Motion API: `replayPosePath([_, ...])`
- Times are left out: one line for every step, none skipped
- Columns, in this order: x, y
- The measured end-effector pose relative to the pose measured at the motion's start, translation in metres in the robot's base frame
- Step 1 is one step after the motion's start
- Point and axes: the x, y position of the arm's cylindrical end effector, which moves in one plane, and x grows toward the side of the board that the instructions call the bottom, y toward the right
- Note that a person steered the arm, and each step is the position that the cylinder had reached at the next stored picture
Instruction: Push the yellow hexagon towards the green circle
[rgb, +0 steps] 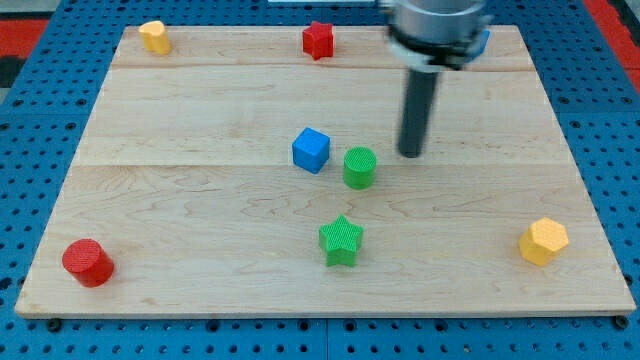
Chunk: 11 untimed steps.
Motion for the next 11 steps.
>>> replayPosePath([0.009, 0.116])
replayPosePath([0.059, 0.198])
replayPosePath([0.103, 0.209])
replayPosePath([0.114, 0.176])
replayPosePath([0.114, 0.132])
replayPosePath([0.118, 0.091])
replayPosePath([0.138, 0.096])
replayPosePath([0.159, 0.095])
replayPosePath([0.149, 0.042])
replayPosePath([0.114, -0.014])
replayPosePath([0.11, -0.034])
